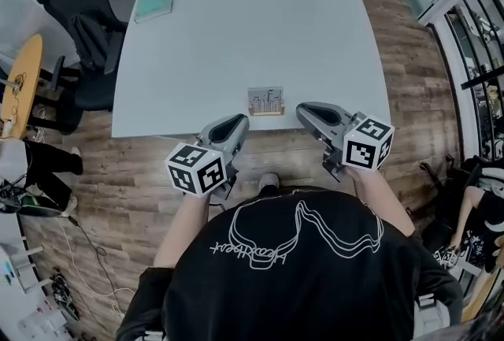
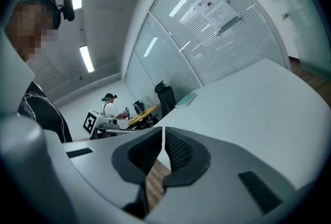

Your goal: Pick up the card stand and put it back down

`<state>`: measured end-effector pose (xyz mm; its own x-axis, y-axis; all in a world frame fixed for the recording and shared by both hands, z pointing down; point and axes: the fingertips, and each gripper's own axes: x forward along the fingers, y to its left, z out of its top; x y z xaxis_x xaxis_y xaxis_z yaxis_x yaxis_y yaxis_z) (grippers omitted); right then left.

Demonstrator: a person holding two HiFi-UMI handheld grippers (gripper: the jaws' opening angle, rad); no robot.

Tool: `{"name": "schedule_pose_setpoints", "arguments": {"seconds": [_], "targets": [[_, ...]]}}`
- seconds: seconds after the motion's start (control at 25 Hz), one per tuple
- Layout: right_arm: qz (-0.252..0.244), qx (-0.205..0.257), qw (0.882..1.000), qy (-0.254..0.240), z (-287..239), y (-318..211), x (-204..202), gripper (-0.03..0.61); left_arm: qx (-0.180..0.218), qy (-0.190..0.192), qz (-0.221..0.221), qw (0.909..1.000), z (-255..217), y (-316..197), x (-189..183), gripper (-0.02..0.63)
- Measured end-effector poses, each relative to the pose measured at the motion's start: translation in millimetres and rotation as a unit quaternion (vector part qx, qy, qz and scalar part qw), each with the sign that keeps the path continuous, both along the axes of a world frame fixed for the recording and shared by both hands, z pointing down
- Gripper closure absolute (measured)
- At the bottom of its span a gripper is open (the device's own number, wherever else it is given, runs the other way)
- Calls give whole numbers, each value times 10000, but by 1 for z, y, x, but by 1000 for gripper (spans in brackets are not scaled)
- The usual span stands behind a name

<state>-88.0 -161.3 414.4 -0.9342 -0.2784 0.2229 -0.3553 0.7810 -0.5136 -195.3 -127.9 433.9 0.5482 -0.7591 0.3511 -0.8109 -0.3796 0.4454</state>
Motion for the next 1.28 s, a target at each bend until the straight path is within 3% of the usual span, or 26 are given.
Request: {"name": "schedule_pose_setpoints", "arguments": {"seconds": [0.24, 0.36, 0.48, 0.8, 1.04, 1.28], "targets": [[320, -288, 9989, 184, 38, -17, 1, 532, -167, -134, 155, 9996, 31, -20, -12, 594], [330, -185, 9983, 452, 55, -19, 5, 524, -229, -162, 247, 9993, 46, -25, -7, 590], [256, -75, 9968, 753, 74, -19, 4, 508, -289, -219, 396, 9986, 61, -28, -2, 546], [53, 399, 9880, 1488, 114, -25, -8, 475, -284, -1021, 887, 9904, 98, -39, 0, 520], [-51, 529, 9808, 1877, 142, -28, -13, 427, -523, -884, 923, 9904, 118, -45, 0, 506], [-69, 655, 9756, 2096, 156, -30, -13, 414, -565, -981, 936, 9891, 131, -46, 9, 505]]}}
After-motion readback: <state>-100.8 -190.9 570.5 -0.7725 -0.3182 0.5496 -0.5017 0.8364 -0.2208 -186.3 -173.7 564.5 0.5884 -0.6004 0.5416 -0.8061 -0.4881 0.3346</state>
